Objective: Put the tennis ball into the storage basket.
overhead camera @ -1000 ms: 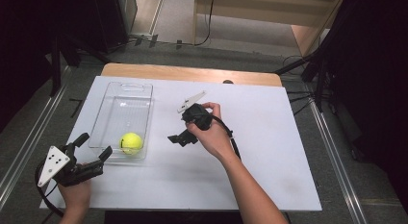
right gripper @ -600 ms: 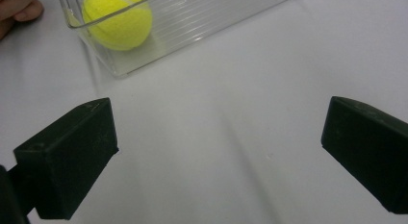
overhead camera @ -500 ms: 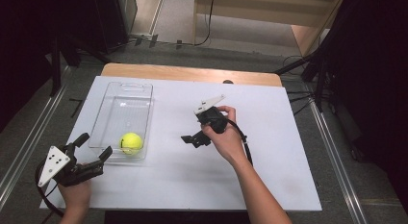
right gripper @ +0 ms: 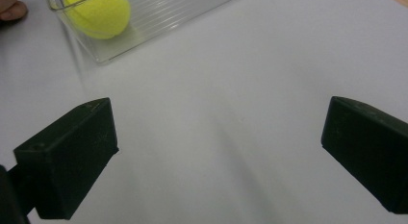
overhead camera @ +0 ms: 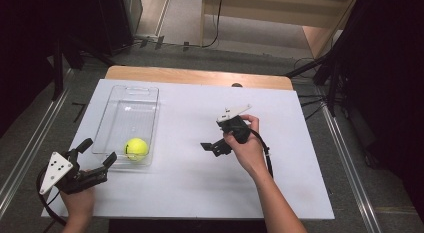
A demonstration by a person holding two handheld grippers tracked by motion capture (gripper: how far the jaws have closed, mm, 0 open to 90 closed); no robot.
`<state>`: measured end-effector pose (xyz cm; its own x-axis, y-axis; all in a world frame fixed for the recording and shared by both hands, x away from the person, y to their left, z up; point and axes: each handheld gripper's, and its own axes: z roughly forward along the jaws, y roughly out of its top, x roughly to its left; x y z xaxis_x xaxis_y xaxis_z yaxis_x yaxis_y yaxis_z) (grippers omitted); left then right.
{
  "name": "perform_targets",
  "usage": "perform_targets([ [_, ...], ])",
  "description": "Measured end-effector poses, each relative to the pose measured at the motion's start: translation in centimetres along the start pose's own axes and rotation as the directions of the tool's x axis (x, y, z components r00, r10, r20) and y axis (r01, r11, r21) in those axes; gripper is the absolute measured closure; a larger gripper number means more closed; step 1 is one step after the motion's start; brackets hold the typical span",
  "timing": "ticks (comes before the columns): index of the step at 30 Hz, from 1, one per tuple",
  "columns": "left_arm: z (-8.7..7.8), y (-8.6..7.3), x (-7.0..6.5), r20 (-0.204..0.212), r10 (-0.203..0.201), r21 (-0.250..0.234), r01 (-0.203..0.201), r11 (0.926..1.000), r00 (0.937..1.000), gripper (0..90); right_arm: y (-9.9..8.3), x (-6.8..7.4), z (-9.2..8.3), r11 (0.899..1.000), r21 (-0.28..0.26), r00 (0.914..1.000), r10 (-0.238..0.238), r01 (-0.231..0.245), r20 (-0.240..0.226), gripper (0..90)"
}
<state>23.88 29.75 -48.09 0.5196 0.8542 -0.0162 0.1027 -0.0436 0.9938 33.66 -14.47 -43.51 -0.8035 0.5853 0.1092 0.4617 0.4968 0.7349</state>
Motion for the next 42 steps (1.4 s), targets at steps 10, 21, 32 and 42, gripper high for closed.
perform_targets([
  [10,0.0,0.0,0.0,0.001,0.001,0.001,-0.001,1.0,1.0,11.1,-1.9,-0.5,-1.6,0.999,-0.047,0.9993,0.023,-0.021,0.03,0.0],
  [21,0.0,0.0,0.0,0.001,0.003,0.002,-0.003,1.0,1.0,11.1,-4.1,-1.0,-3.3,0.995,-0.091,0.9964,0.055,-0.049,0.064,0.0],
  [32,0.0,0.0,-0.1,-0.002,0.008,0.006,-0.008,0.9999,1.0,11.1,-6.4,-1.4,-4.8,0.987,-0.139,0.9911,0.092,-0.078,0.096,0.0],
  [42,0.0,0.0,-0.1,0.0,0.015,0.01,-0.015,0.9998,0.9999,11.1,-8.5,-1.6,-6.1,0.98,-0.166,0.9843,0.129,-0.108,0.121,0.0],
])
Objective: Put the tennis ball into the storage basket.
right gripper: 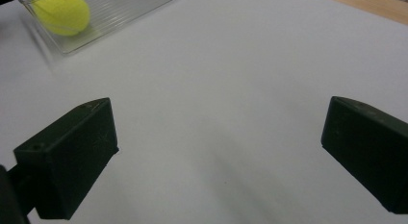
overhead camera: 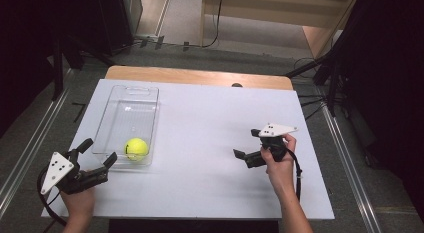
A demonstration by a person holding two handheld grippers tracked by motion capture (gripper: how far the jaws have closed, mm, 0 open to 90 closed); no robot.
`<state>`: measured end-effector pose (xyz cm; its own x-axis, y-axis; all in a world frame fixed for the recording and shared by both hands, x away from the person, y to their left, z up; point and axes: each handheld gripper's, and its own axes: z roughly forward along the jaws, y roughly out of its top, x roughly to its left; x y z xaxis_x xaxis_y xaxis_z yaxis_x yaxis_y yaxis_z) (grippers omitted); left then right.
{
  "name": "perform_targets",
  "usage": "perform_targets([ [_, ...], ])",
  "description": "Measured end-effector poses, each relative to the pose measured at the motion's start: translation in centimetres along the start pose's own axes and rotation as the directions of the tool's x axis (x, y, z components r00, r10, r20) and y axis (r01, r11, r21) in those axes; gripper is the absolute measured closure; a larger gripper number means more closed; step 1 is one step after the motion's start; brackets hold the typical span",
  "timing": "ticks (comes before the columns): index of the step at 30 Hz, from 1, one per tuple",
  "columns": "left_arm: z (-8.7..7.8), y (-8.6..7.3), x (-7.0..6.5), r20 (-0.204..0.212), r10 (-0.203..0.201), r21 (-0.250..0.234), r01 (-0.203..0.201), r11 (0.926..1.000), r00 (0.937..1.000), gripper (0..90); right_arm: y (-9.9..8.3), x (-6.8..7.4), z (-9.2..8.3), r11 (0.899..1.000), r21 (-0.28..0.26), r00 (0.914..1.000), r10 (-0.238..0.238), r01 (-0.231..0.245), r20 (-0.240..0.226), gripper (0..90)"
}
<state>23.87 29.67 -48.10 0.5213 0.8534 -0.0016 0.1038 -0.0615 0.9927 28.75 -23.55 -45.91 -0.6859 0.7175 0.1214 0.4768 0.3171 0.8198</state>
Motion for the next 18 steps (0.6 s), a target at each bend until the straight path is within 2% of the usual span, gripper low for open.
perform_targets([
  [18,0.1,0.0,0.0,-0.006,0.005,0.002,-0.005,1.0,1.0,11.1,-2.7,-1.0,-2.6,0.999,-0.035,0.9985,0.039,-0.038,0.038,0.0],
])
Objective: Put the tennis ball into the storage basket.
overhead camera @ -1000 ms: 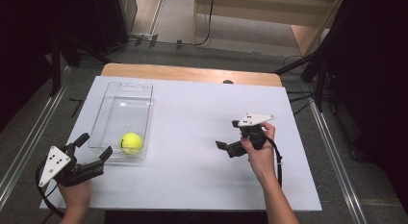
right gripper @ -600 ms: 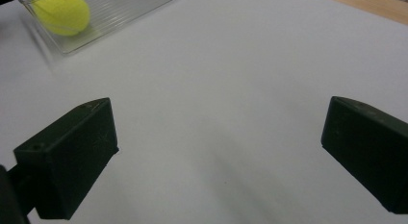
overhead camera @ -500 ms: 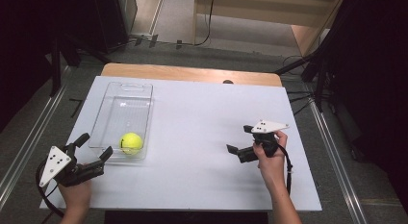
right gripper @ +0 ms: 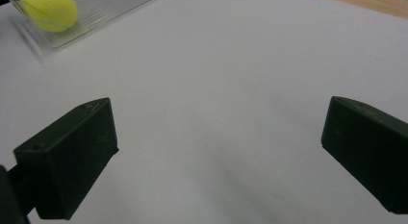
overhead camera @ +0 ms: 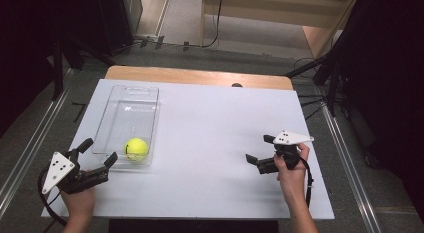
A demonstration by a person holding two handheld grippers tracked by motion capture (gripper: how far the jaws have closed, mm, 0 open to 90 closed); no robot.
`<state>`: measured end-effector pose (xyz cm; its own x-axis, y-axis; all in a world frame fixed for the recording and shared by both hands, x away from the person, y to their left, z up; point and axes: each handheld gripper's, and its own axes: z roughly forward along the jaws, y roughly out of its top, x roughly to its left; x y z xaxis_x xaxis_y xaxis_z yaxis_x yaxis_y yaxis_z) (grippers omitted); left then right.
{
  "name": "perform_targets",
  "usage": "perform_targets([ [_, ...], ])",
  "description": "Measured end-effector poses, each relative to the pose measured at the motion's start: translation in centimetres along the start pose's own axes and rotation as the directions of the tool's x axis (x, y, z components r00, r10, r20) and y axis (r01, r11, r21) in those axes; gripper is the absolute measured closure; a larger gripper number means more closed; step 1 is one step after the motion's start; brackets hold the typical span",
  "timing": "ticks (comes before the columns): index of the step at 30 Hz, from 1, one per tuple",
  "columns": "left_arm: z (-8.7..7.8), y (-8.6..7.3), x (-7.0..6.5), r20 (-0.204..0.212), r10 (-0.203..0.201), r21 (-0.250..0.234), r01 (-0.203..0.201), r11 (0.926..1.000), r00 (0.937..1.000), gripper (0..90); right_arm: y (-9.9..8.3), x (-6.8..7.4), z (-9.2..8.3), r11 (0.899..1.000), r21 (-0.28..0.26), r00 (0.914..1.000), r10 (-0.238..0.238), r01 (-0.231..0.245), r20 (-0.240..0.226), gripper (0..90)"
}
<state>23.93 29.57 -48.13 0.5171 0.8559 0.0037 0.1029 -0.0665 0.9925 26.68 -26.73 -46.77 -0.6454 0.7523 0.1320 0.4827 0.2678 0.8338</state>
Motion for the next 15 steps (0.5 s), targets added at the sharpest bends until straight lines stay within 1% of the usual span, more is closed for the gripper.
perform_targets([
  [2,0.0,0.0,0.0,-0.002,0.002,0.003,-0.002,1.0,1.0,11.1,-0.3,-0.1,-0.2,1.0,-0.005,0.9999,0.009,-0.009,0.007,0.0],
  [5,0.0,0.0,0.0,-0.001,0.003,0.001,-0.003,1.0,1.0,11.1,-0.7,-0.3,-0.6,1.0,-0.012,0.9999,0.014,-0.014,0.006,0.0],
  [7,0.0,0.0,0.0,-0.003,0.004,0.003,-0.004,1.0,1.0,11.1,-1.0,-0.5,-0.9,1.0,-0.012,0.9998,0.013,-0.013,0.012,0.0],
  [13,0.0,0.0,-0.1,-0.003,0.007,0.007,-0.007,1.0,1.0,11.1,-1.9,-1.1,-1.7,0.999,-0.019,0.9989,0.033,-0.033,0.033,0.0],
  [15,0.0,0.0,-0.1,-0.002,0.006,0.004,-0.006,1.0,1.0,11.1,-2.2,-1.3,-2.1,0.999,-0.025,0.9988,0.036,-0.035,0.033,0.0],
])
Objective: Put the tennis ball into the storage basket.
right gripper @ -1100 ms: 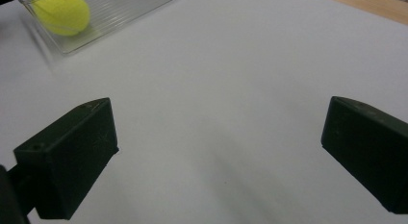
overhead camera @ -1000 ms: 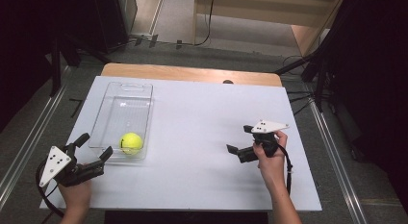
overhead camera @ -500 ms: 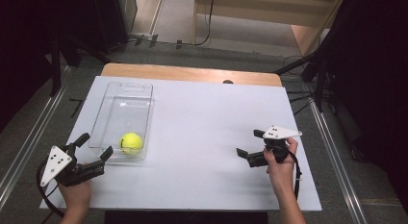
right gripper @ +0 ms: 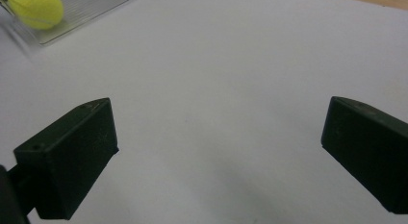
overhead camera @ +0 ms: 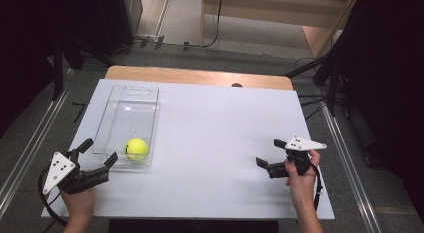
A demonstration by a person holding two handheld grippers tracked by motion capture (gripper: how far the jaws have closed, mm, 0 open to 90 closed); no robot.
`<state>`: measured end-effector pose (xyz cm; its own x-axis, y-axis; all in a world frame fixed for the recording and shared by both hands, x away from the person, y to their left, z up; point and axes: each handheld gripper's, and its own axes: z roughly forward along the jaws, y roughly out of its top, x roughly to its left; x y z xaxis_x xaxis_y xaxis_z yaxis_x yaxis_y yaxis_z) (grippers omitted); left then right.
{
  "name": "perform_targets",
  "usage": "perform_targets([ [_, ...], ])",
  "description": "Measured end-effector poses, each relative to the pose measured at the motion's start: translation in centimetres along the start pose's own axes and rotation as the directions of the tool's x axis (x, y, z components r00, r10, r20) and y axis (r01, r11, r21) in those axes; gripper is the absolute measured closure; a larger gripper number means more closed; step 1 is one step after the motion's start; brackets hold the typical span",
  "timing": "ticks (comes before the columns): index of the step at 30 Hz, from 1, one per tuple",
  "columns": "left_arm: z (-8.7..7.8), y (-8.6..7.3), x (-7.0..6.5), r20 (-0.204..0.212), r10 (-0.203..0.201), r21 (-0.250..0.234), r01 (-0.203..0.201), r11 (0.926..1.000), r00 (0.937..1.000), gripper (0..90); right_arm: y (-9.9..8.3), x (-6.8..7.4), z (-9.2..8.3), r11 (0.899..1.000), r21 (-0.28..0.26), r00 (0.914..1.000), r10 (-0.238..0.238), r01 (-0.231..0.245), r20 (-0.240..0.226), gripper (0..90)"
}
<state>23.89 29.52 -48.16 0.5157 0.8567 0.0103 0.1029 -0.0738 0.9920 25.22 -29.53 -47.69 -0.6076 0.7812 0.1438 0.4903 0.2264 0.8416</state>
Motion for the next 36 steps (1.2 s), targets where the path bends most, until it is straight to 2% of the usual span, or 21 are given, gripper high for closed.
perform_targets([
  [12,0.0,0.0,0.0,-0.006,0.003,0.003,-0.003,1.0,1.0,11.1,-1.9,-1.4,-1.8,0.999,-0.023,0.9988,0.026,-0.025,0.043,0.0],
  [27,0.0,0.0,-0.1,-0.007,0.004,0.006,-0.004,1.0,1.0,11.1,-4.1,-2.9,-3.7,0.996,-0.055,0.9933,0.072,-0.067,0.091,0.0],
  [33,0.0,0.0,-0.1,-0.009,0.006,0.008,-0.006,0.9999,0.9999,11.1,-4.9,-3.3,-4.2,0.993,-0.094,0.9924,0.074,-0.064,0.099,0.0],
  [36,0.0,0.0,-0.1,-0.006,0.004,0.007,-0.004,1.0,1.0,11.1,-5.4,-3.4,-4.6,0.989,-0.122,0.9911,0.093,-0.081,0.096,0.0],
])
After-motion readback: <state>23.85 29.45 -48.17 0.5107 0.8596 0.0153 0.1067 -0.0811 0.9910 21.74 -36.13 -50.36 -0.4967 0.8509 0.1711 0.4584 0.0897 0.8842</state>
